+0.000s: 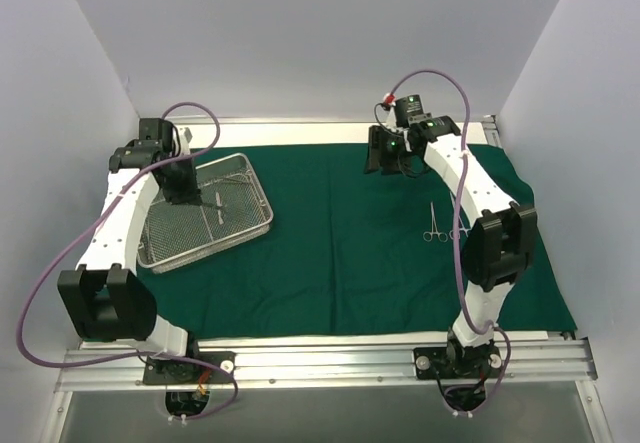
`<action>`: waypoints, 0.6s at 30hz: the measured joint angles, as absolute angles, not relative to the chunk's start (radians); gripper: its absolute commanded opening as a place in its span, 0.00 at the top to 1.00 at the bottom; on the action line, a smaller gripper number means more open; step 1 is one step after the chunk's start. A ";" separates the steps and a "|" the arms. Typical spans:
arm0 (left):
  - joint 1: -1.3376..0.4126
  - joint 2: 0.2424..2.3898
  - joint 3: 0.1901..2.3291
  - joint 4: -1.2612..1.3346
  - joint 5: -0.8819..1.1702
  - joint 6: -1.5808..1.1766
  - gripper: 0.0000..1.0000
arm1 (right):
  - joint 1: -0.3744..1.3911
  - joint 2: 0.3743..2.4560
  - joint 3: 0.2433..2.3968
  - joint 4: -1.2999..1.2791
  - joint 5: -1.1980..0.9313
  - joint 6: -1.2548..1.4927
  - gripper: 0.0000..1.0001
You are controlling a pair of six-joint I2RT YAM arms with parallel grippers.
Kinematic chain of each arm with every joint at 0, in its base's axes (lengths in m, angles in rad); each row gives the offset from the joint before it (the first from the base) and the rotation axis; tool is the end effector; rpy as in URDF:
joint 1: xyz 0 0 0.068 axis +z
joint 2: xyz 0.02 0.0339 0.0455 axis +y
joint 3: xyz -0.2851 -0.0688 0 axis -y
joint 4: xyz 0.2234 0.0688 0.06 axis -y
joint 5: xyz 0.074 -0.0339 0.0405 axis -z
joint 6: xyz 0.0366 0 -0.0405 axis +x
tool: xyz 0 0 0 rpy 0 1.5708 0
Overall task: Open and lay out the surgical kit
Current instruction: Pick up the medical item from the container, then place the medical item in the surgical kit.
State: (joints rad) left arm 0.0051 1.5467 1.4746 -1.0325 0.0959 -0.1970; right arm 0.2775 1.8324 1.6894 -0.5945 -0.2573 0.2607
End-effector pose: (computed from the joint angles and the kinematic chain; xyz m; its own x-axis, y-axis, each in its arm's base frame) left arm 0.2899 -0.0020 0.3436 -0.8834 -0.1993 -0.4241 -0.1376 0.9755 -0.1719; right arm 0.3864 0.1197 0.3429 -0.7398 0.0484 -0.6710 -0.2643 0.8963 0.3561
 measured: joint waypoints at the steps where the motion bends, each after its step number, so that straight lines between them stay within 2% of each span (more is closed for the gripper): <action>1: -0.002 1.525 1.474 -1.032 0.101 -0.205 0.98 | 0.286 1.840 1.703 -0.593 -0.274 0.261 0.51; 10: -0.091 1.480 1.547 -1.048 0.146 -0.243 0.98 | 0.315 1.858 1.757 -0.579 -0.445 0.262 0.48; 15: -0.116 1.483 1.609 -1.052 0.160 -0.260 0.98 | 0.324 1.897 1.824 -0.516 -0.616 0.264 0.34; 18: -0.140 1.483 1.610 -1.053 0.181 -0.274 0.98 | 0.351 1.919 1.843 -0.465 -0.713 0.261 0.30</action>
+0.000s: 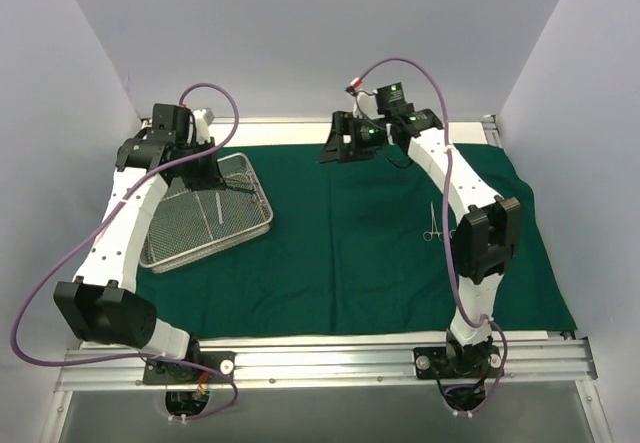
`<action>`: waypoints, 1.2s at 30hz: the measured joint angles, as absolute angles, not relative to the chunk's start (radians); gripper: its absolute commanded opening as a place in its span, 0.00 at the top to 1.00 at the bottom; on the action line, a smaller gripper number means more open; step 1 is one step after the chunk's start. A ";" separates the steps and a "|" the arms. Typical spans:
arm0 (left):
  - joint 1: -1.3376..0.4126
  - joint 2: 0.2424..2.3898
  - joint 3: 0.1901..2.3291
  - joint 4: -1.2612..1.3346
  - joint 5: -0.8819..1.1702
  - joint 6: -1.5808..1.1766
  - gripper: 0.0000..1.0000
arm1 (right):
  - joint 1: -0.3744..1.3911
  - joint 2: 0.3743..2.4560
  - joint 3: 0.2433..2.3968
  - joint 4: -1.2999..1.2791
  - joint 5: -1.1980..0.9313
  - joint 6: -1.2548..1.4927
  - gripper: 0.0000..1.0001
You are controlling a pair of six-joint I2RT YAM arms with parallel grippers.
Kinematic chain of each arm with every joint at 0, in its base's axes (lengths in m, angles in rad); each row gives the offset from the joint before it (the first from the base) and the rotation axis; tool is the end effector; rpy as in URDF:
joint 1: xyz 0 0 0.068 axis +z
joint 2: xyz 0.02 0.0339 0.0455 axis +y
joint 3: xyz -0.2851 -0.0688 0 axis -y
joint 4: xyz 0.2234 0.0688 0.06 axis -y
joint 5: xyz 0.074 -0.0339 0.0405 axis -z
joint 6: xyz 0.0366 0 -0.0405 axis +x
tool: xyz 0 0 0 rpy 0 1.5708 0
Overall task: Open and lay out the surgical kit
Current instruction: Place the medical item in the surgical kit.
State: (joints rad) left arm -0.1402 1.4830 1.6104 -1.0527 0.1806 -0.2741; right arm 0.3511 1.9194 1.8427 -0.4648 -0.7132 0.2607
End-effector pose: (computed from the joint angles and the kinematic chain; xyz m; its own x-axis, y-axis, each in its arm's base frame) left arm 0.2715 -0.0450 0.3975 -0.8276 -0.1521 -0.5403 0.0212 0.9534 -0.3010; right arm 0.3973 0.1710 0.3717 -0.6704 -0.0379 -0.7411 -0.6352 0.5455 0.5467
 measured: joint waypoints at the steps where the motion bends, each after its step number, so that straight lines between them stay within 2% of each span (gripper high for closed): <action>1: -0.150 1.483 1.610 -1.053 0.187 -0.278 0.98 | 0.367 1.928 1.851 -0.458 -0.736 0.258 0.30; 12: -0.242 1.448 1.610 -1.082 0.263 -0.323 0.98 | 0.519 1.959 1.870 -0.332 -0.937 0.210 0.28; 21: -0.296 1.381 1.610 -1.112 0.335 -0.339 0.98 | 0.551 1.963 1.856 -0.226 -1.087 0.211 0.34; 33: -0.301 1.380 1.615 -1.127 0.399 -0.337 0.98 | 0.646 2.011 1.857 -0.276 -1.198 0.156 0.35; 36: -0.301 1.388 1.626 -1.127 0.410 -0.337 0.98 | 0.665 2.011 1.859 -0.302 -1.204 0.132 0.39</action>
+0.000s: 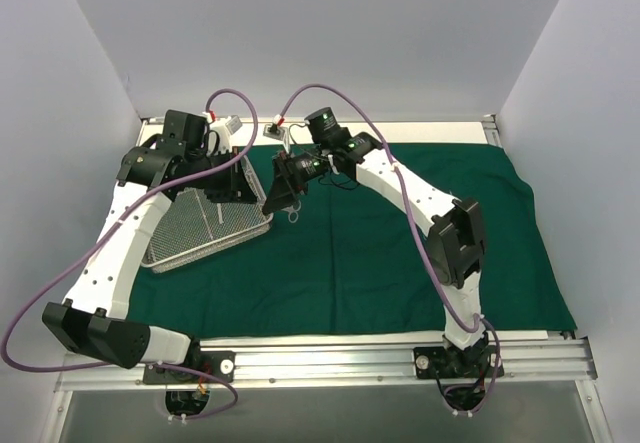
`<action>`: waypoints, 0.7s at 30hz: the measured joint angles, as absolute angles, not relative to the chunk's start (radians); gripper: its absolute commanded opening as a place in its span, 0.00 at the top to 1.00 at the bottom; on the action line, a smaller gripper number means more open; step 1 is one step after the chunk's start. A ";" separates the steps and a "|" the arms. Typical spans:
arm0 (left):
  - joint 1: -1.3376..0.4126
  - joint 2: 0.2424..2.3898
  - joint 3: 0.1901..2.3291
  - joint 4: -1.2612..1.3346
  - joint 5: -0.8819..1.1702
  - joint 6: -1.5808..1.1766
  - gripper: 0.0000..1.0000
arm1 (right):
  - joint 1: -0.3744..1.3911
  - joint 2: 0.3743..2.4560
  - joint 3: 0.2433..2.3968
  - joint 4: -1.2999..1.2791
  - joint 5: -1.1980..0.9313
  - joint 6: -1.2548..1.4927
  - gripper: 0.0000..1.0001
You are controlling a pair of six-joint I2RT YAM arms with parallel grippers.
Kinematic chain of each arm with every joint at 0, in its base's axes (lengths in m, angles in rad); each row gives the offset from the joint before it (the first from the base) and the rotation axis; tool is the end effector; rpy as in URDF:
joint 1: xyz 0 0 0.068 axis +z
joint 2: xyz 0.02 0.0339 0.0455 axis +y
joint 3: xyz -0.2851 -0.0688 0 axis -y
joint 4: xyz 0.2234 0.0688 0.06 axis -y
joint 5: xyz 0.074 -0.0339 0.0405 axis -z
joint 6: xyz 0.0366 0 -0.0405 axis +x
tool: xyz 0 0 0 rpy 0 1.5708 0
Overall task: Open and lay out the surgical kit
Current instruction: Place the medical item in the surgical kit.
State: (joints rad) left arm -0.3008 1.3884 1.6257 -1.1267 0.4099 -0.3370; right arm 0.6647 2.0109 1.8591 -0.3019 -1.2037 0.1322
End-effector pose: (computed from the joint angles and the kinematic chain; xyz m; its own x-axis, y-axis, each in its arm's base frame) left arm 0.2240 -0.0848 0.4212 -0.8692 -0.0479 -0.4921 0.2374 0.8326 -0.5004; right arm 0.3329 0.3043 0.3588 -0.4582 -0.2990 -0.8371 -0.8285 -0.1973 0.5240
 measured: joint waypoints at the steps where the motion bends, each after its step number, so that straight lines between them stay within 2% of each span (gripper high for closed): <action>1: -0.301 1.390 1.626 -1.127 0.414 -0.337 0.98 | 0.670 2.011 1.860 -0.310 -1.205 0.124 0.40; 4: -0.301 1.392 1.626 -1.128 0.420 -0.336 0.98 | 0.680 2.011 1.860 -0.336 -1.206 0.102 0.45; 7: -0.301 1.393 1.626 -1.128 0.424 -0.336 0.98 | 0.685 2.011 1.860 -0.356 -1.209 0.084 0.62; 8: -0.301 1.394 1.628 -1.129 0.424 -0.336 0.98 | 0.685 2.011 1.860 -0.363 -1.209 0.080 0.77; 10: -0.301 1.397 1.634 -1.131 0.425 -0.336 0.98 | 0.687 2.011 1.860 -0.370 -1.207 0.072 0.96; 12: -0.300 1.404 1.637 -1.122 0.416 -0.334 0.98 | 0.687 2.011 1.860 -0.376 -1.220 0.076 1.00; 13: -0.300 1.409 1.638 -1.123 0.416 -0.335 0.93 | 0.687 2.011 1.860 -0.378 -1.211 0.076 1.00; 15: -0.299 1.420 1.641 -1.126 0.406 -0.336 0.68 | 0.686 2.011 1.860 -0.381 -1.195 0.078 1.00; 18: -0.298 1.435 1.656 -1.121 0.388 -0.344 0.53 | 0.671 2.011 1.855 -0.394 -1.147 0.077 1.00; 19: -0.295 1.436 1.660 -1.119 0.377 -0.345 0.43 | 0.661 2.010 1.846 -0.395 -1.126 0.077 1.00; 21: -0.282 1.436 1.671 -1.118 0.358 -0.348 0.37 | 0.629 2.006 1.814 -0.394 -1.091 0.081 1.00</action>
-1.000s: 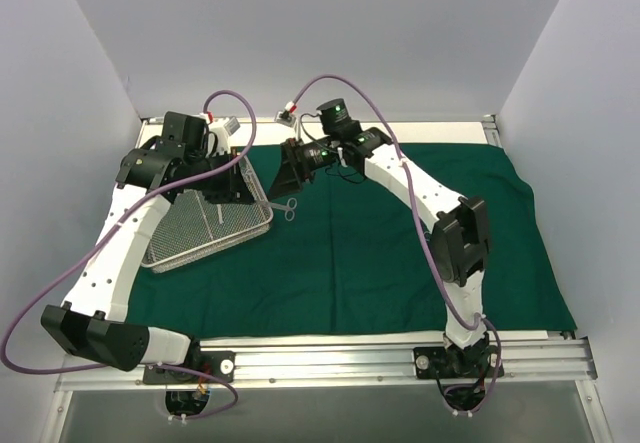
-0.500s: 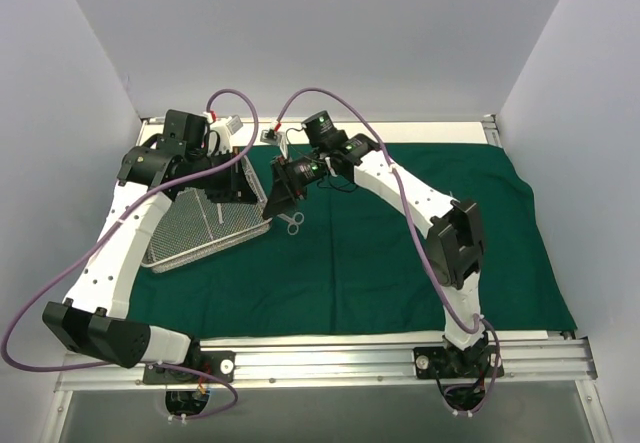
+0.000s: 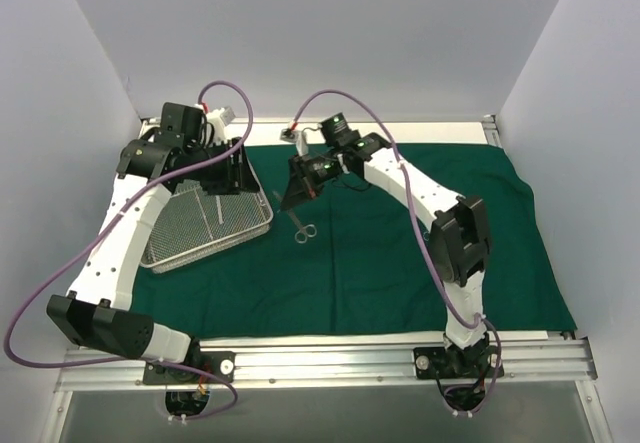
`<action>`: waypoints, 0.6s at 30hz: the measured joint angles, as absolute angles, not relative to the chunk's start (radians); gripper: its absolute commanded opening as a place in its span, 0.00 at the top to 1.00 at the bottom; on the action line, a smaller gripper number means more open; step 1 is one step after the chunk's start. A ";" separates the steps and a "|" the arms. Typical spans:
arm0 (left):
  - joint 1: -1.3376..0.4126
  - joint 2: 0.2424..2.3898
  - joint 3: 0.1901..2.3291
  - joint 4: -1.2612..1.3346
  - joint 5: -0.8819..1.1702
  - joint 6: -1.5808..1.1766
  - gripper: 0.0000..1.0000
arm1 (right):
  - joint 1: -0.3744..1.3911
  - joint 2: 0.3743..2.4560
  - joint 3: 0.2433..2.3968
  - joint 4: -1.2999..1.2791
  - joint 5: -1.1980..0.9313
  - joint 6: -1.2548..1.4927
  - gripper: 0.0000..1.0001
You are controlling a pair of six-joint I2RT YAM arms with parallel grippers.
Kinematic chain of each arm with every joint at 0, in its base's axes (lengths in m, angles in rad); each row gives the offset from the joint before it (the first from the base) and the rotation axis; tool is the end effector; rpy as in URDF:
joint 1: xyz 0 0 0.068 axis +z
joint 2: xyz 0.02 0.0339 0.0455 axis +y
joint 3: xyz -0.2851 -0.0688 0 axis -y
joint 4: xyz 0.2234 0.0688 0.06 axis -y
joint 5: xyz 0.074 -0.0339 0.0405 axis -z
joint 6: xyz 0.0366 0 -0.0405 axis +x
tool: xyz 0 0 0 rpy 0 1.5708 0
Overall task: Open and lay out the surgical kit
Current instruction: Place the medical item in the surgical kit.
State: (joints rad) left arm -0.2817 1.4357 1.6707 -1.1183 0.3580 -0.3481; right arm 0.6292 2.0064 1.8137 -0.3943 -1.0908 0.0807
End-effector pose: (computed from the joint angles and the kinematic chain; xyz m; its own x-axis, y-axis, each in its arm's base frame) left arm 0.2400 -0.0828 0.4227 -0.8595 -0.0839 -0.5042 0.1923 0.8609 -0.4710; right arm 0.3421 0.2892 0.3377 -0.5164 -0.3298 -0.7903 -0.8299 -0.0348 0.5568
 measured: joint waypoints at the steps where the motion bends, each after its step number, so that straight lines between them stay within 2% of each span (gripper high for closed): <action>1: -0.269 1.436 1.677 -1.117 0.343 -0.346 0.34 | 0.607 2.002 1.791 -0.397 -1.069 0.085 1.00; 6: -0.232 1.436 1.681 -1.111 0.270 -0.332 0.30 | 0.406 1.960 1.646 -0.407 -0.940 0.115 1.00; 12: -0.234 1.457 1.681 -1.093 0.236 -0.293 0.29 | 0.113 1.909 1.545 -0.432 -0.734 0.105 1.00; 18: -0.235 1.517 1.680 -1.065 0.234 -0.260 0.30 | 0.055 1.910 1.491 -0.451 -0.606 0.070 1.00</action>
